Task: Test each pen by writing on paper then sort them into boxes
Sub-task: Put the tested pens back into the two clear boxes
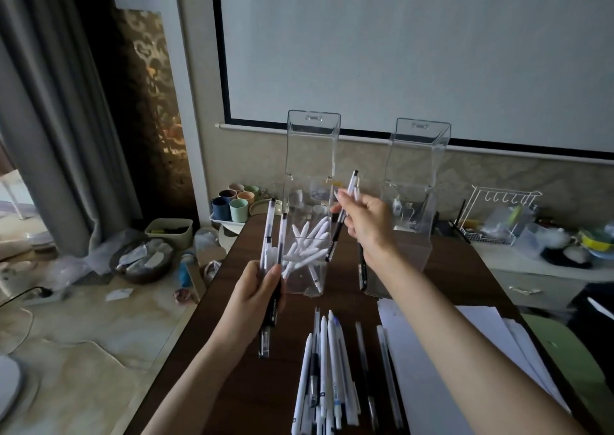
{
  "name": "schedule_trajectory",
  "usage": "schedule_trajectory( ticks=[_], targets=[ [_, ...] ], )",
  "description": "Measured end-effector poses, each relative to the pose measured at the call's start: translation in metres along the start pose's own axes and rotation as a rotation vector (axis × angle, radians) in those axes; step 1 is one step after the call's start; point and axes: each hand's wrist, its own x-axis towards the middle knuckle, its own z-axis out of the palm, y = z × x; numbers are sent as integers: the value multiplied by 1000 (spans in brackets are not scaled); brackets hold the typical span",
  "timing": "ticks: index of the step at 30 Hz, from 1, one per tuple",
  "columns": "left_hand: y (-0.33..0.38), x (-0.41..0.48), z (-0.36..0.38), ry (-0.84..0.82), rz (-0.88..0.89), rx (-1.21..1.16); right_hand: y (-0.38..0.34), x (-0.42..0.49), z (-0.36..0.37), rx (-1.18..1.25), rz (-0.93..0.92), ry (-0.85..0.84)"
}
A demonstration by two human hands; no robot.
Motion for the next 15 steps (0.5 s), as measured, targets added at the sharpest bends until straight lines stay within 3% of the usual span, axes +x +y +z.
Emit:
schedule_trajectory(
  ticks=[3, 7, 10, 15],
  targets=[
    [0, 1, 9, -6, 1, 3, 3, -3, -22, -28, -97, 5],
    [4, 5, 28, -58, -22, -52, -8, 3, -59, -237, -340, 214],
    [4, 10, 44, -104, -8, -57, -19, 23, -88, -444, -405, 313],
    [5, 18, 70, -155, 22, -67, -28, 49, -104, -490, -408, 160]
  ],
)
